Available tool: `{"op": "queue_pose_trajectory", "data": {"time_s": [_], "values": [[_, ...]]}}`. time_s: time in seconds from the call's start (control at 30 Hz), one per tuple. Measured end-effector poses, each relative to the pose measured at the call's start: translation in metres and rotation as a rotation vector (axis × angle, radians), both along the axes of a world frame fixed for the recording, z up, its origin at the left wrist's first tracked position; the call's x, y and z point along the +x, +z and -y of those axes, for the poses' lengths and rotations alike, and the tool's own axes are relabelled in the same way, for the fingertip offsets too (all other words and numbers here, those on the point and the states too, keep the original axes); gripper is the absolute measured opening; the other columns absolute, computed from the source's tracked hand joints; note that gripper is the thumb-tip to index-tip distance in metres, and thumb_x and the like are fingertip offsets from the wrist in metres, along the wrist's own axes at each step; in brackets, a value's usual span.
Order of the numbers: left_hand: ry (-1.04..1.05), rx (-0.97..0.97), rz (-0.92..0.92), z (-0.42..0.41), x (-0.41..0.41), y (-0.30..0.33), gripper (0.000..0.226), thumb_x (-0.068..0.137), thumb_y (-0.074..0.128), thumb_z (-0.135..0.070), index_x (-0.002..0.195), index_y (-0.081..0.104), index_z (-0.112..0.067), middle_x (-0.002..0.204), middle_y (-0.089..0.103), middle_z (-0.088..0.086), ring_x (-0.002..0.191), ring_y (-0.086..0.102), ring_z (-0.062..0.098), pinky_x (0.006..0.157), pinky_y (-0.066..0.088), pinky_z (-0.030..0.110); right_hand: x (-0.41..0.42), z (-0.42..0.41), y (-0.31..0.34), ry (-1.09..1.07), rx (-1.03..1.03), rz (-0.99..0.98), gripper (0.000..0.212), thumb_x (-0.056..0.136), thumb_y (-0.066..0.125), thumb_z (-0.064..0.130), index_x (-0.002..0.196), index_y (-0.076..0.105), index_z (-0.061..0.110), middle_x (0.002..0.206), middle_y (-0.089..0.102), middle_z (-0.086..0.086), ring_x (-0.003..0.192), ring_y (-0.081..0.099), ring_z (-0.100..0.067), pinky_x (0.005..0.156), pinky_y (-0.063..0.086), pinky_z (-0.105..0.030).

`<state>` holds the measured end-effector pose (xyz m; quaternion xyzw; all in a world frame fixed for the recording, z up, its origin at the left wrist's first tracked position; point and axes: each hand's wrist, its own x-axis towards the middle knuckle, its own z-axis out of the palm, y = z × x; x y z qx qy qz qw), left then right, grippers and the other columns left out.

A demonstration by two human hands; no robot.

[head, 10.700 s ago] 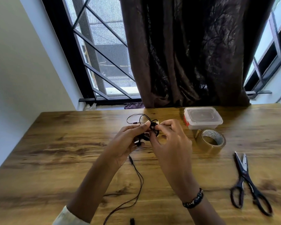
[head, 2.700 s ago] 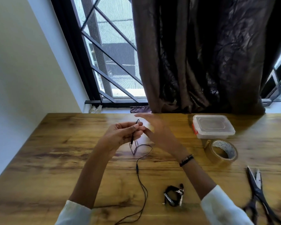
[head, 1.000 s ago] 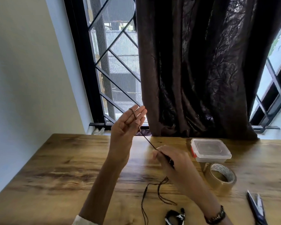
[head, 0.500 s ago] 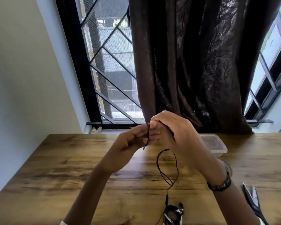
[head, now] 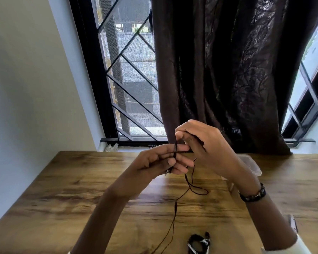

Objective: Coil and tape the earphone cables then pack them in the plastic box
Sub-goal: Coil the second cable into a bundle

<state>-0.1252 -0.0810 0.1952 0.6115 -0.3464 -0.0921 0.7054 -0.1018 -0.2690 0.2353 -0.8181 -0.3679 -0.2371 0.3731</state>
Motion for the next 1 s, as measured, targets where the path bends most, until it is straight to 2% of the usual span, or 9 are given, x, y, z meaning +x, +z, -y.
{"op": "queue_pose_trajectory", "data": {"time_s": [0.17,0.3,0.43,0.53,0.67,0.73,0.8,0.9,1.0], "values": [[0.023,-0.066,-0.007,0.0,-0.002,0.003,0.036,0.095,0.045,-0.008,0.129,0.054,-0.003,0.101,0.07,0.0,0.083,0.062,0.008,0.079,0.048,0.019,0.006,-0.001,-0.013,0.065,0.071,-0.045,0.018,0.099,0.048,0.002,0.09,0.06,0.011,0.082,0.061,0.004,0.075,0.059,-0.011,0.069,0.043,-0.014],[0.03,-0.256,-0.123,0.007,0.001,0.001,0.036,0.094,0.044,-0.002,0.129,0.055,0.0,0.101,0.067,0.001,0.084,0.059,0.008,0.082,0.049,0.02,0.004,-0.009,-0.034,0.082,0.14,-0.126,0.017,0.097,0.043,-0.003,0.095,0.059,0.004,0.077,0.061,-0.007,0.069,0.058,-0.015,0.062,0.047,-0.02],[0.061,-0.374,-0.24,0.014,0.011,-0.001,0.039,0.091,0.05,-0.004,0.129,0.058,-0.005,0.105,0.069,0.003,0.088,0.063,0.008,0.087,0.051,0.023,-0.002,-0.025,-0.052,0.057,0.253,-0.164,0.029,0.098,0.043,-0.001,0.095,0.054,0.026,0.07,0.054,0.015,0.063,0.053,-0.001,0.06,0.041,-0.011],[0.096,-0.412,-0.279,0.013,0.016,-0.003,0.037,0.088,0.053,-0.004,0.124,0.063,-0.007,0.117,0.068,0.009,0.1,0.067,0.012,0.089,0.052,0.022,-0.004,-0.029,-0.066,-0.03,0.229,-0.202,0.025,0.101,0.044,0.004,0.084,0.053,0.019,0.066,0.051,0.01,0.058,0.049,-0.007,0.055,0.043,-0.026],[0.158,-0.396,-0.258,0.015,0.02,-0.011,0.039,0.09,0.046,0.0,0.129,0.052,-0.003,0.119,0.068,0.01,0.104,0.067,0.016,0.082,0.052,0.019,-0.007,-0.025,-0.077,-0.045,0.201,-0.218,0.02,0.098,0.046,0.0,0.083,0.058,0.007,0.065,0.056,0.0,0.057,0.051,-0.011,0.053,0.043,-0.027],[0.196,-0.369,-0.243,0.016,0.021,-0.015,0.041,0.09,0.045,0.001,0.131,0.049,-0.003,0.121,0.067,0.01,0.109,0.065,0.019,0.083,0.052,0.02,-0.012,-0.024,-0.08,-0.039,0.189,-0.241,0.023,0.098,0.047,0.001,0.084,0.059,0.014,0.064,0.056,-0.002,0.055,0.051,-0.014,0.052,0.041,-0.024],[0.248,-0.332,-0.215,0.017,0.023,-0.018,0.043,0.092,0.044,0.004,0.134,0.046,-0.002,0.122,0.067,0.011,0.115,0.063,0.022,0.089,0.051,0.022,-0.017,-0.023,-0.082,-0.012,0.161,-0.275,0.023,0.099,0.046,0.006,0.085,0.059,0.02,0.062,0.054,-0.007,0.052,0.049,-0.02,0.05,0.039,-0.029],[0.323,-0.273,-0.168,0.018,0.024,-0.02,0.045,0.092,0.046,0.008,0.136,0.045,-0.001,0.118,0.068,0.011,0.113,0.064,0.024,0.092,0.051,0.025,-0.024,-0.021,-0.084,0.017,0.104,-0.314,0.022,0.102,0.044,0.015,0.086,0.057,0.024,0.062,0.053,-0.009,0.052,0.048,-0.024,0.052,0.04,-0.039],[0.364,-0.194,-0.105,0.02,0.021,-0.022,0.047,0.091,0.047,0.011,0.137,0.043,0.001,0.116,0.069,0.009,0.109,0.066,0.022,0.091,0.051,0.025,-0.027,-0.018,-0.079,-0.003,0.056,-0.301,0.022,0.102,0.045,0.024,0.084,0.057,0.029,0.063,0.056,-0.005,0.054,0.051,-0.022,0.055,0.041,-0.041]]}}
